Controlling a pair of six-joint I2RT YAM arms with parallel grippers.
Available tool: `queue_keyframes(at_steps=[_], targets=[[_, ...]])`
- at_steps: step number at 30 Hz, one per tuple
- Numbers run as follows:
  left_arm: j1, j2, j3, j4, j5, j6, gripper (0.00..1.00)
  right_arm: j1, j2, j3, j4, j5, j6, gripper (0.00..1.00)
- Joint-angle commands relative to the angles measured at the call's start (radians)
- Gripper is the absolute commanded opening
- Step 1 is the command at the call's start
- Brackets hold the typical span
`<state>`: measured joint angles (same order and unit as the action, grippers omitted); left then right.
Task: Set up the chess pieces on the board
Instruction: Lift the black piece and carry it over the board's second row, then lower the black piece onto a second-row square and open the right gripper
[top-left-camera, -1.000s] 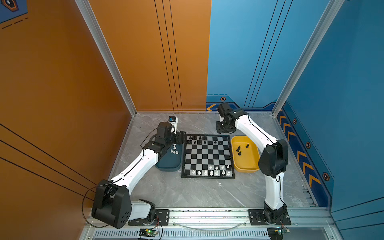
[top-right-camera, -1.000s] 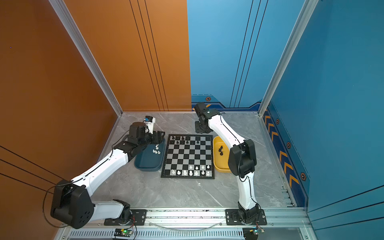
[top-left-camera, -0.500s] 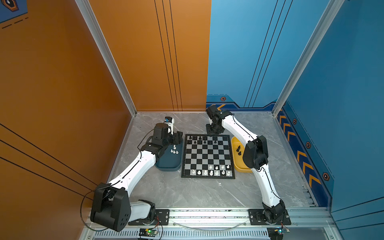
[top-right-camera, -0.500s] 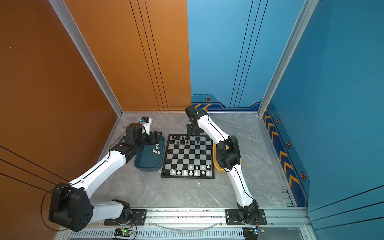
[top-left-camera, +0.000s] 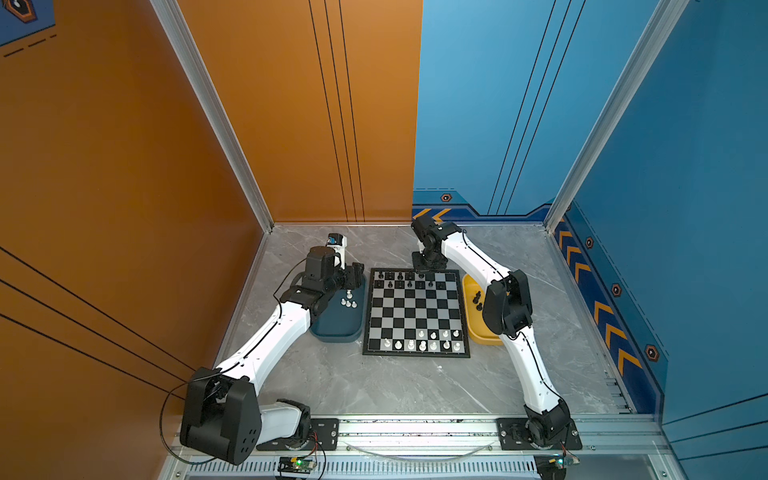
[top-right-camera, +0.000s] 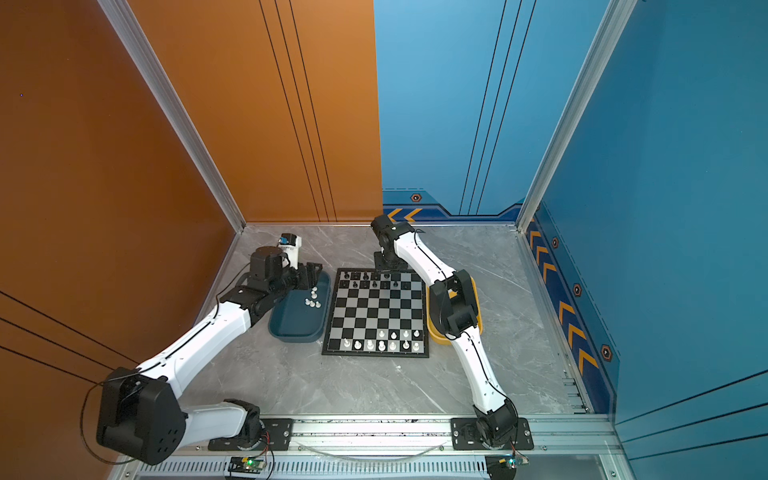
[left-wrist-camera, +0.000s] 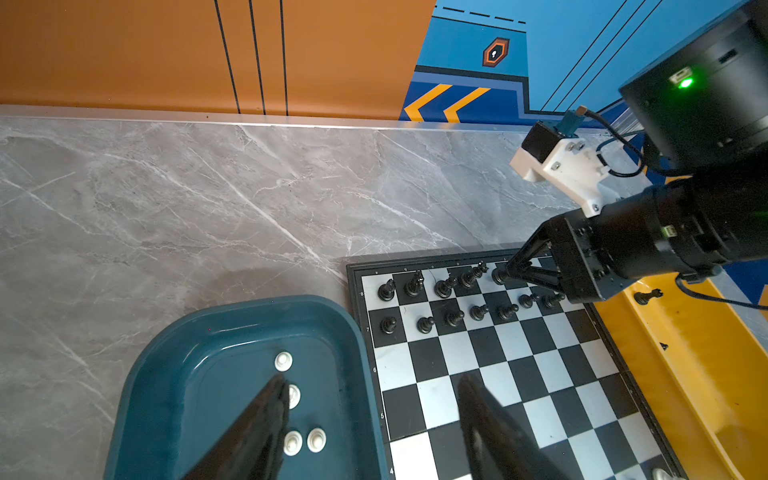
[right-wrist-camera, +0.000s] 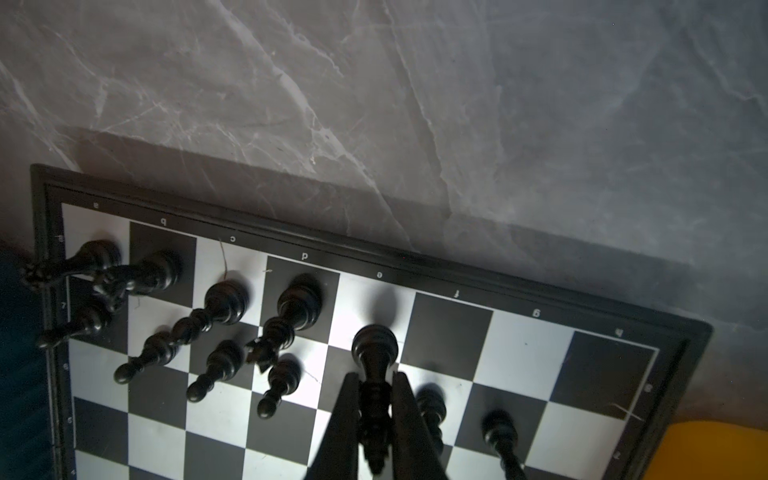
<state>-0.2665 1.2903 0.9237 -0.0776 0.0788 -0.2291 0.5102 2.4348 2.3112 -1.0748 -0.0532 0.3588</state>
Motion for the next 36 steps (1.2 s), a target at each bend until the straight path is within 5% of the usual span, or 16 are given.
queue_keyframes(at_steps=[1, 32, 36], targets=[[0.009, -0.019, -0.013, 0.004, -0.008, 0.000, 0.66, -0.007, 0.026, 0.026, -0.037, 0.000, 0.012, 0.04], [0.015, -0.025, -0.023, 0.005, -0.008, -0.001, 0.66, 0.005, 0.061, 0.052, -0.037, -0.041, 0.028, 0.04], [0.015, -0.024, -0.025, 0.006, -0.008, -0.001, 0.66, 0.005, 0.064, 0.053, -0.037, -0.041, 0.028, 0.12]])
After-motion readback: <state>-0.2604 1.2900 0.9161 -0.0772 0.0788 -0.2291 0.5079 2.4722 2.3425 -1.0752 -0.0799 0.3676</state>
